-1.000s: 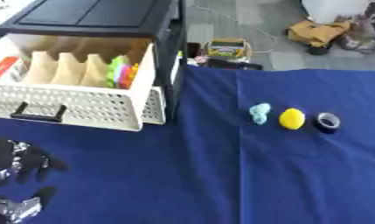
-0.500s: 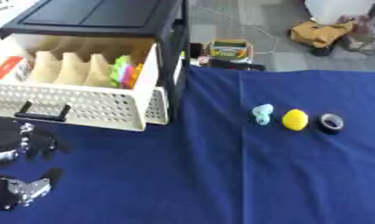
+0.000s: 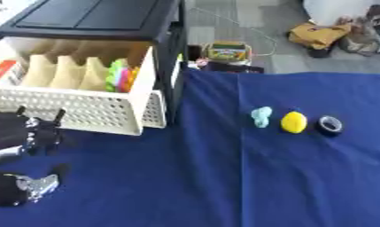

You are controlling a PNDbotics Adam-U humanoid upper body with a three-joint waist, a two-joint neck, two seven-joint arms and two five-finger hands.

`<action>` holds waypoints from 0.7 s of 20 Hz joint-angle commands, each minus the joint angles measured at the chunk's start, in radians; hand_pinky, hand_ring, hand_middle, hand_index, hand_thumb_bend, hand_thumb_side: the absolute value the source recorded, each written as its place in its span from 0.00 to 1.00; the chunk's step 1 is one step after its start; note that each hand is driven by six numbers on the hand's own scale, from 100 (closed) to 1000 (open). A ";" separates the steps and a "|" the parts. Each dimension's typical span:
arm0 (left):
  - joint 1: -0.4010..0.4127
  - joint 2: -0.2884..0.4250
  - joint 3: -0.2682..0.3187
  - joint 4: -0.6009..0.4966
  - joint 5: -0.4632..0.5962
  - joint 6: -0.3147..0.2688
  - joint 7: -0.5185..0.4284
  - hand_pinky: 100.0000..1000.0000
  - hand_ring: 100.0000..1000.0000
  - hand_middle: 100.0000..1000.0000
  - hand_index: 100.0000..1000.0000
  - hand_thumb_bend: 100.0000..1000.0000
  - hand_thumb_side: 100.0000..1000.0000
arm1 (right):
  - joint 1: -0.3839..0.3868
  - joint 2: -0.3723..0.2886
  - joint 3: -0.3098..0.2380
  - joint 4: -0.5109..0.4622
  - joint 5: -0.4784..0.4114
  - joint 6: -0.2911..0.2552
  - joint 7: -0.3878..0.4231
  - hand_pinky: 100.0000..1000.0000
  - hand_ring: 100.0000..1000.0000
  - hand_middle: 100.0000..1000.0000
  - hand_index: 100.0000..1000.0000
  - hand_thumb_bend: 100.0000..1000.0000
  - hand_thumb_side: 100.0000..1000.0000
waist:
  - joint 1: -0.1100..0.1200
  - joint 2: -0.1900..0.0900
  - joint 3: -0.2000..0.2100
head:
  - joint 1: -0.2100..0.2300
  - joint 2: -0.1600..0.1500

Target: Pick up objects from table and place into drawer.

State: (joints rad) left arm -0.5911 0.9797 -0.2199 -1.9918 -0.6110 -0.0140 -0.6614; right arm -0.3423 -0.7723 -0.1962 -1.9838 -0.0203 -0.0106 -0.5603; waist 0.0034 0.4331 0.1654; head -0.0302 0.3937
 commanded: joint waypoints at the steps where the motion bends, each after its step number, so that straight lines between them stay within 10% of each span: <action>1: -0.025 0.010 0.005 -0.008 -0.005 0.015 -0.011 0.54 0.48 0.51 0.83 0.00 0.97 | -0.008 -0.015 -0.011 -0.016 -0.006 -0.004 -0.003 0.61 0.72 0.49 0.78 0.00 1.00 | 0.001 -0.017 -0.004 | -0.003 -0.014; 14: -0.090 -0.051 -0.014 0.044 -0.064 0.082 -0.051 0.56 0.49 0.54 0.86 0.00 0.96 | -0.004 0.001 -0.013 -0.016 -0.007 -0.003 -0.009 0.61 0.72 0.49 0.77 0.00 1.00 | 0.000 -0.008 -0.010 | -0.002 -0.028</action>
State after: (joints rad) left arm -0.6689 0.9169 -0.2377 -1.9545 -0.6677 0.0635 -0.7144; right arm -0.3419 -0.7517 -0.1964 -1.9838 -0.0247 -0.0130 -0.5677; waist 0.0037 0.4427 0.1576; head -0.0309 0.3792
